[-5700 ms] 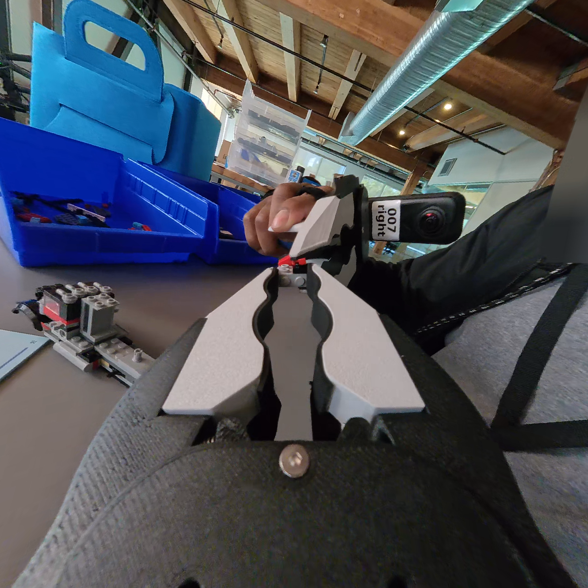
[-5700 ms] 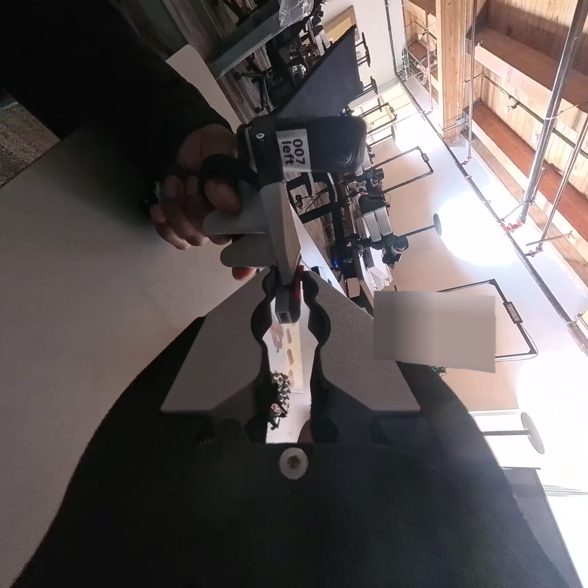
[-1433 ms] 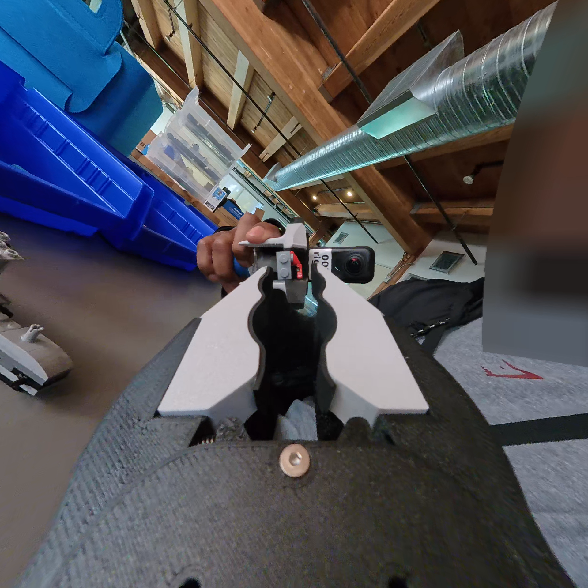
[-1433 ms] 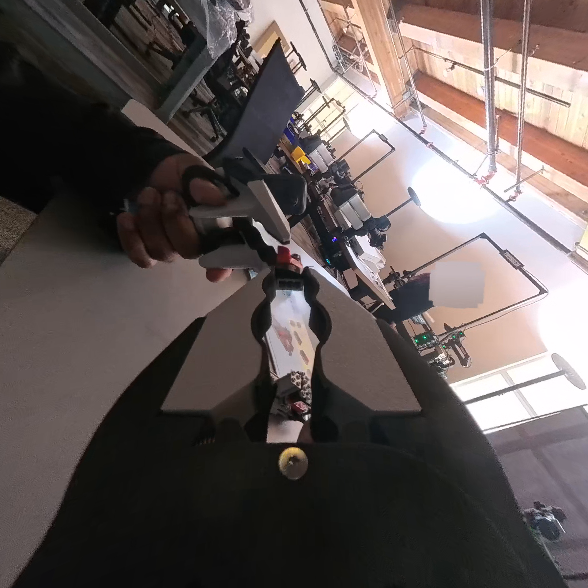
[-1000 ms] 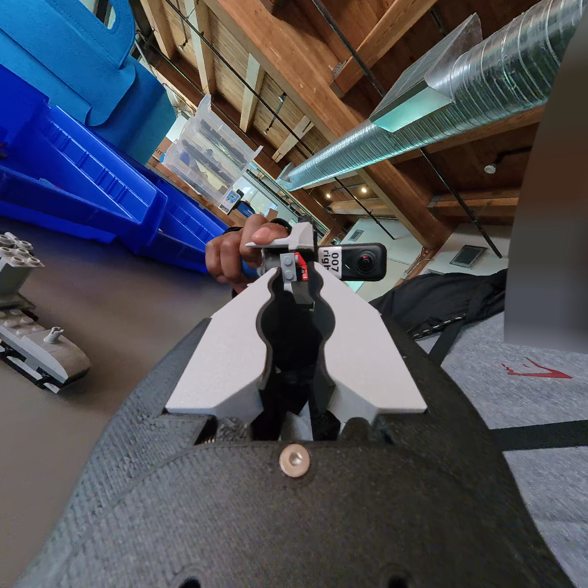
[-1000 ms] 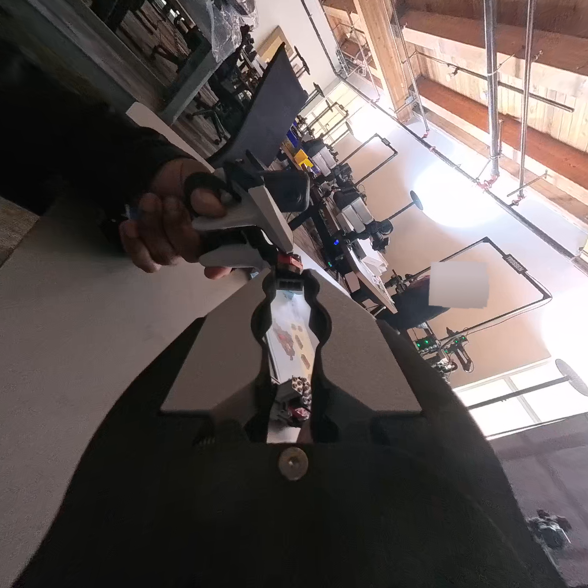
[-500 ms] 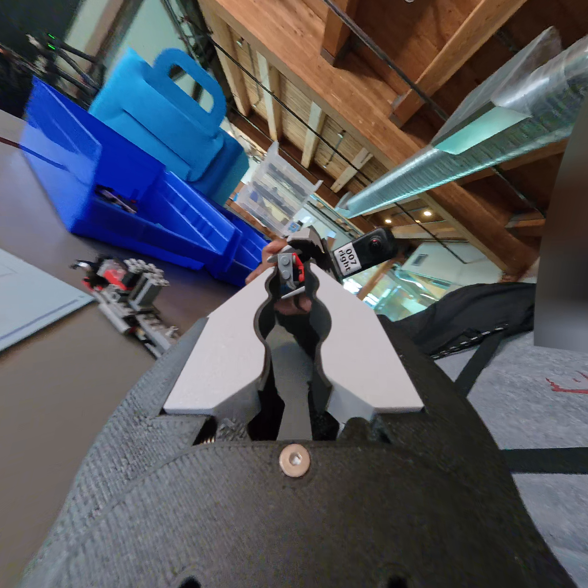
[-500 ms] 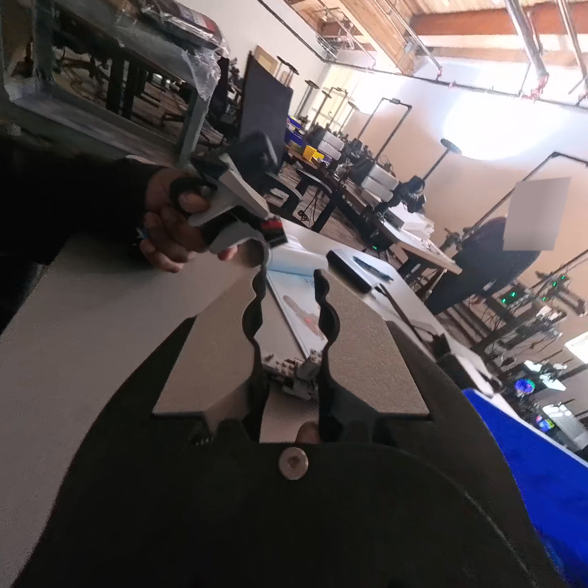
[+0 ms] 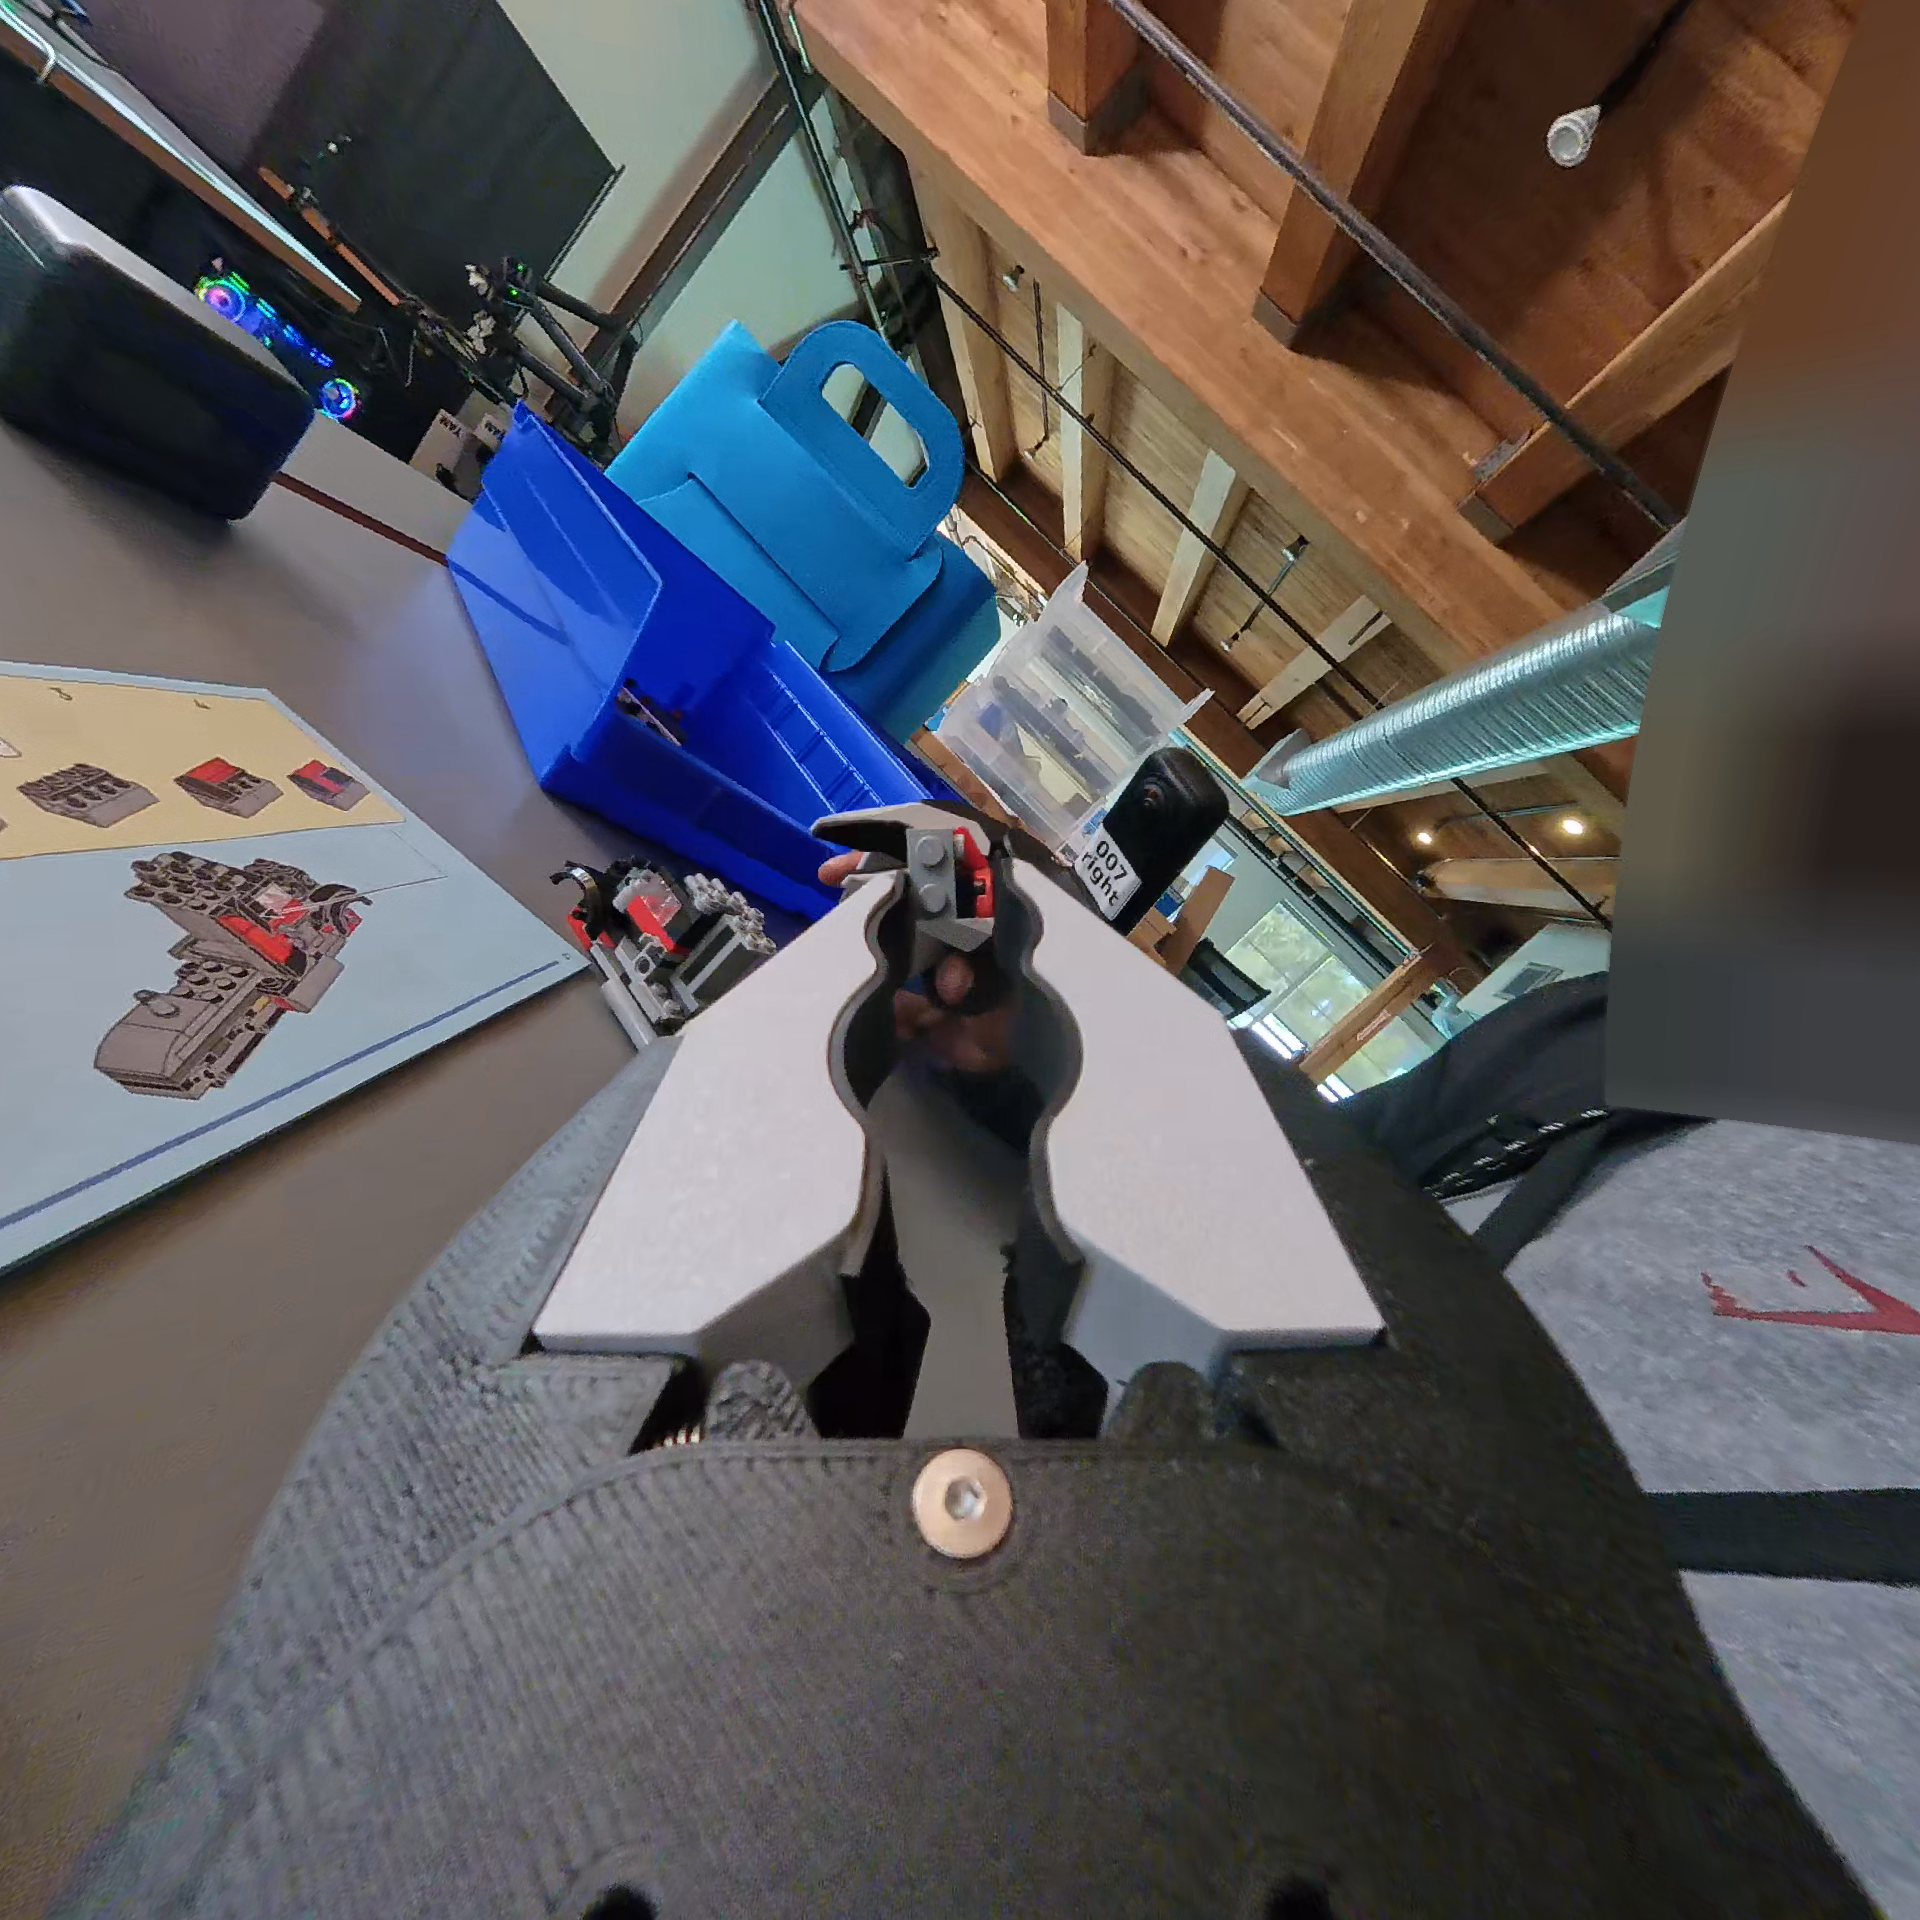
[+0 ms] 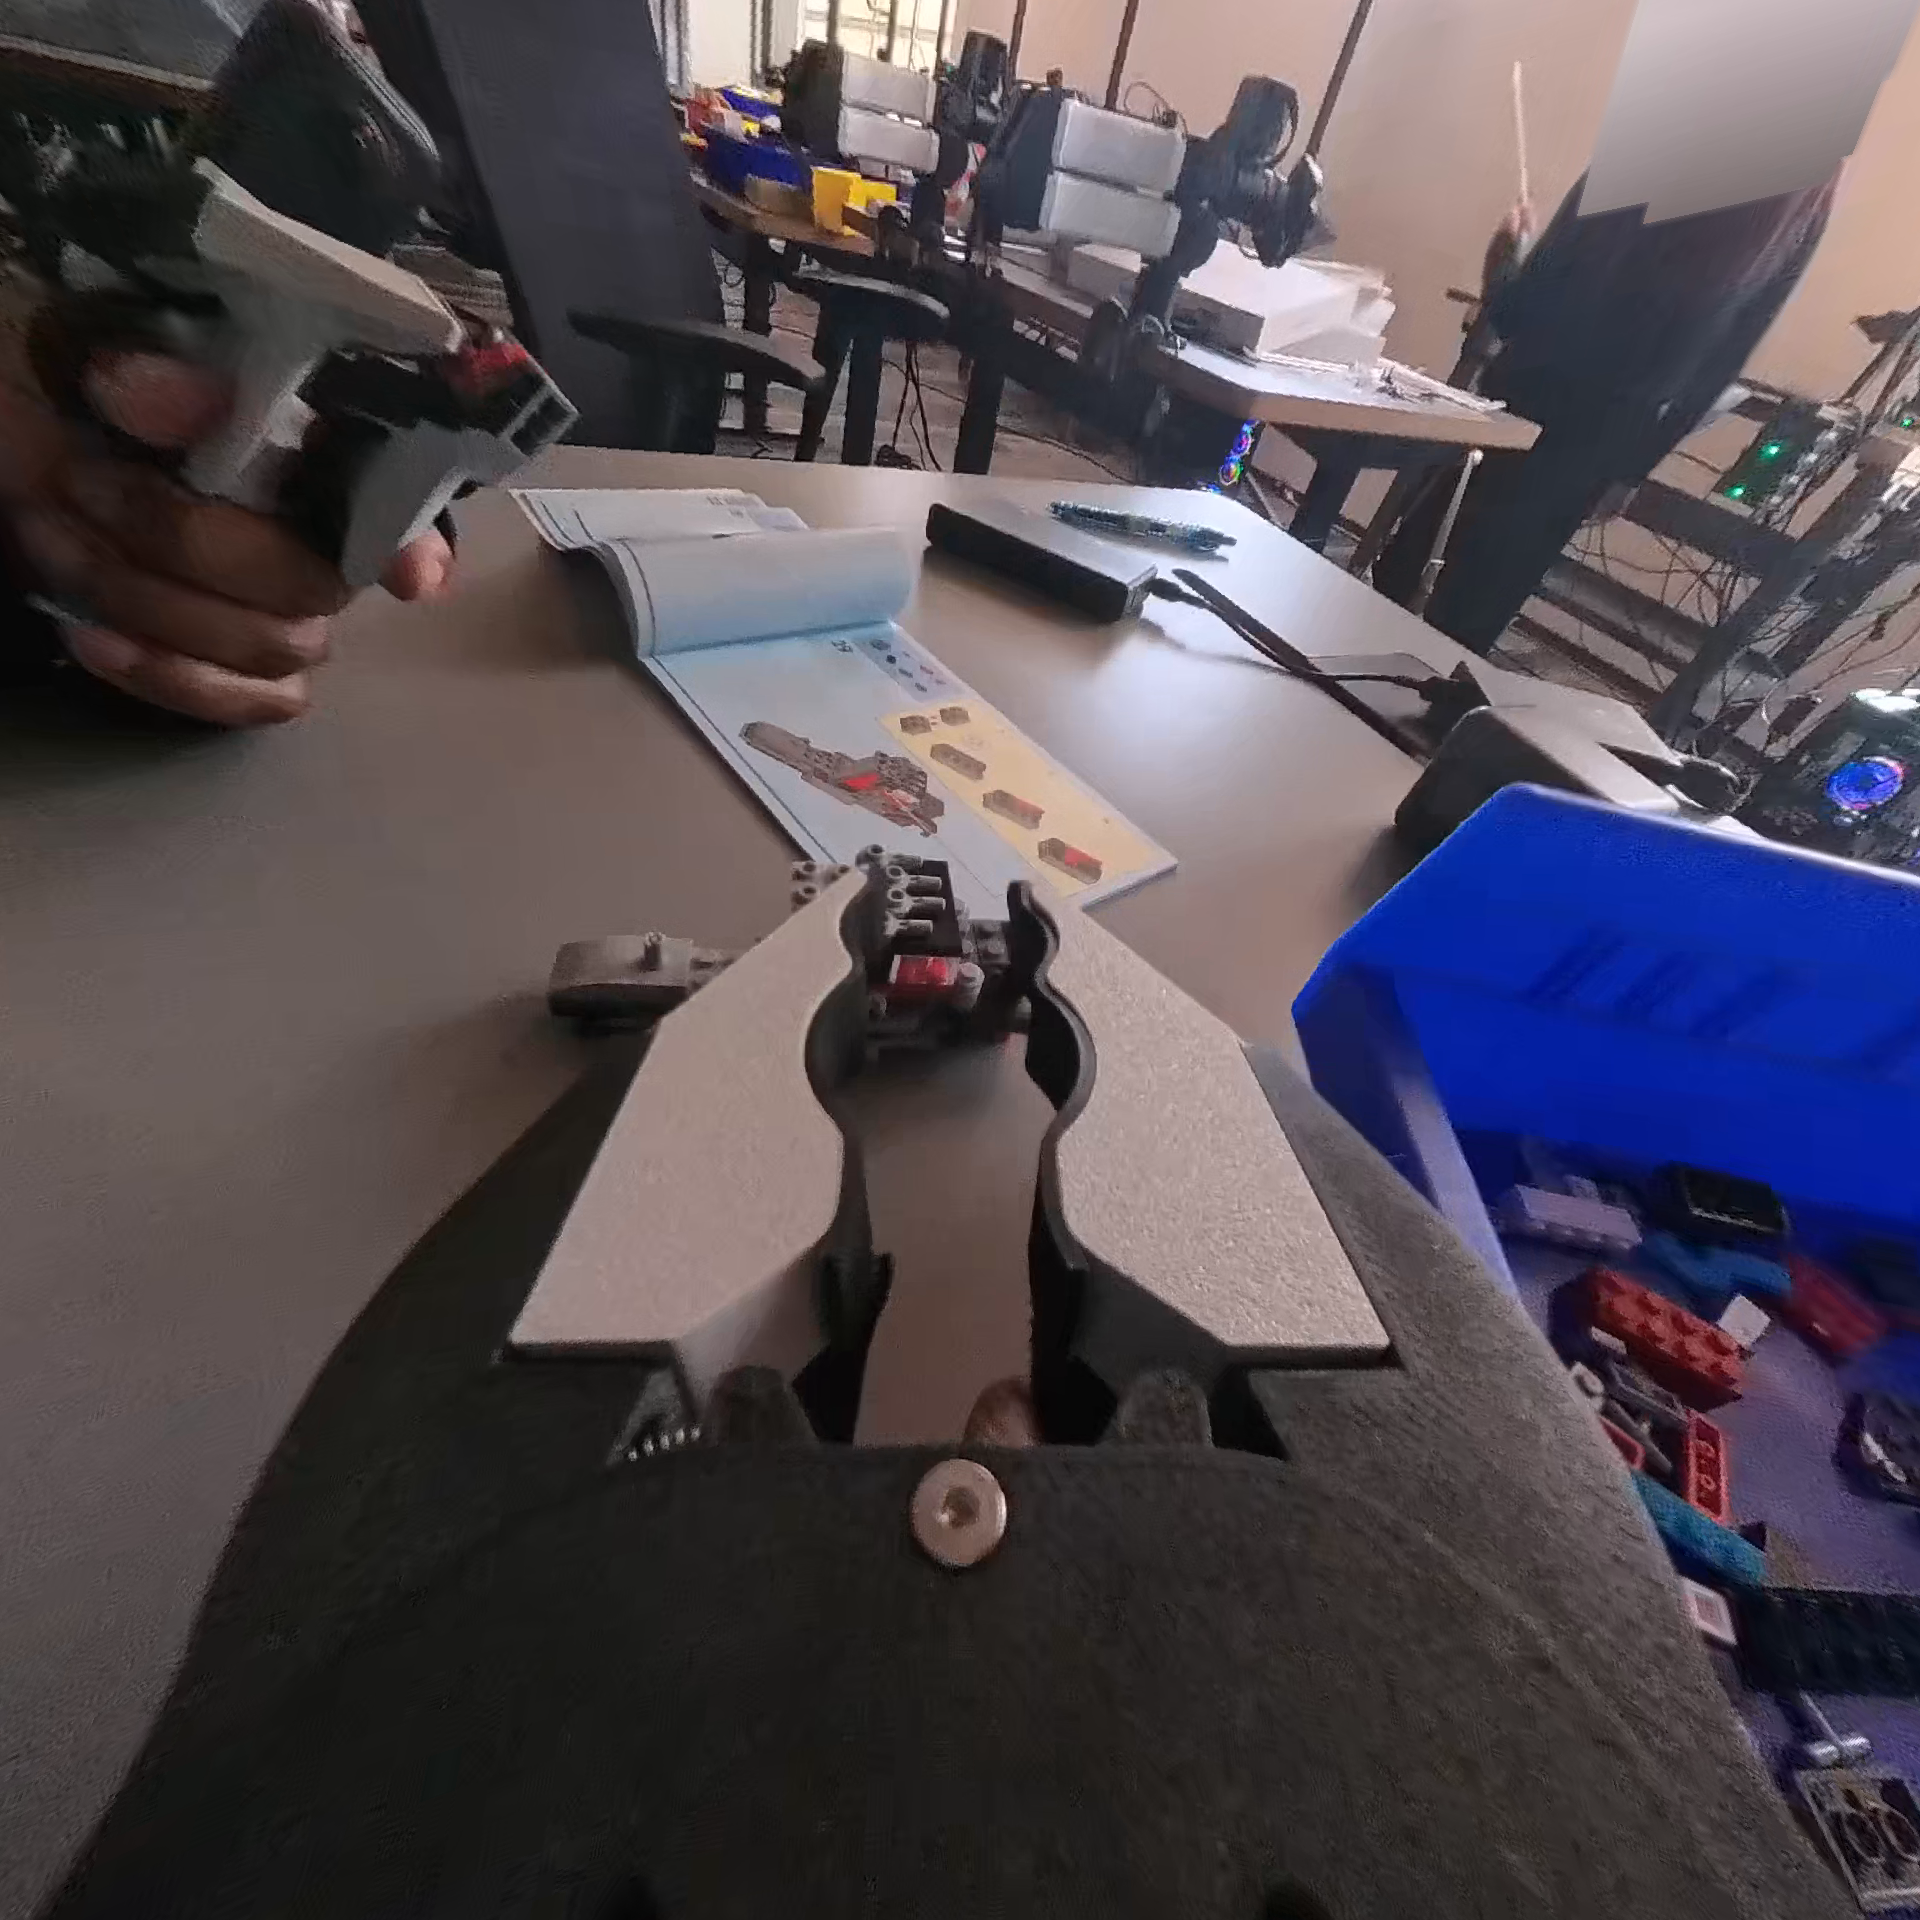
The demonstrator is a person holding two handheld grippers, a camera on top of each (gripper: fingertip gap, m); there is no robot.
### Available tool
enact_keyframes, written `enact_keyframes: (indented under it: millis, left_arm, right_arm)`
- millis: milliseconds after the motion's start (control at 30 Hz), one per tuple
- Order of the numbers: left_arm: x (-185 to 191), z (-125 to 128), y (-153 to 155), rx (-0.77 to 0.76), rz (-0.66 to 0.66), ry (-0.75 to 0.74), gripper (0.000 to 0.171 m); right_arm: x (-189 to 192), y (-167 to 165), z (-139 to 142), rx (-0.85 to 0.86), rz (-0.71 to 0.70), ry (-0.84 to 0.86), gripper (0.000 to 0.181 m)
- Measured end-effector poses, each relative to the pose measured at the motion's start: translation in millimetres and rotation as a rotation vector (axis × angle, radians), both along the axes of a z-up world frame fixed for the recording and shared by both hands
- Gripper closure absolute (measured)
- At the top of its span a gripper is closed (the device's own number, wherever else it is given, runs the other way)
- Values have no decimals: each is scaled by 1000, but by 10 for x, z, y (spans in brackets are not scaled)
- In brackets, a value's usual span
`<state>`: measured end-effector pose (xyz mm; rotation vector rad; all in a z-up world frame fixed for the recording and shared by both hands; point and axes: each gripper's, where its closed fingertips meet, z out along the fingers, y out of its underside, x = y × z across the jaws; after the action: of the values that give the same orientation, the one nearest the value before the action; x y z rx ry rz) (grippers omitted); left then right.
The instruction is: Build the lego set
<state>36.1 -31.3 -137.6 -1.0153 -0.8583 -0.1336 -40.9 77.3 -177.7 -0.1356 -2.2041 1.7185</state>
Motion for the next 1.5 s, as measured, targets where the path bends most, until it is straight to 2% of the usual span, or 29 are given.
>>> enact_keyframes:
  millis: [267, 633, 833, 967, 1067, 1233, 1367, 1500]
  left_arm:
    - [-21, 4, -55, 35, 6, -17, 157]
    - [-42, -11, -79, 33, 24, -27, 157]
    - [-57, -25, -92, 26, 40, -34, 157]
    - [-70, -33, -100, 27, 45, -41, 157]
    - [-74, -38, -97, 27, 44, -44, 157]
    - [-70, -38, -88, 17, 47, -40, 157]
    - [-80, -48, -99, 12, 59, -44, 157]
    - [-88, -55, -100, 8, 65, -48, 157]
  right_arm:
    - [-59, -45, -92, 63, -39, 16, 160]
    - [-96, -48, -99, 63, -54, 4, 162]
    - [-36, 48, 8, -27, -68, -78, 165]
    - [-9, 229, 155, -74, -133, -142, 164]
    - [-104, 411, 336, 20, -209, -68, 163]
    - [-515, 746, 602, 180, -368, 37, 155]
    - [-632, 776, 556, 200, -389, 0, 153]
    - [-451, 567, 399, 171, -311, -58, 154]
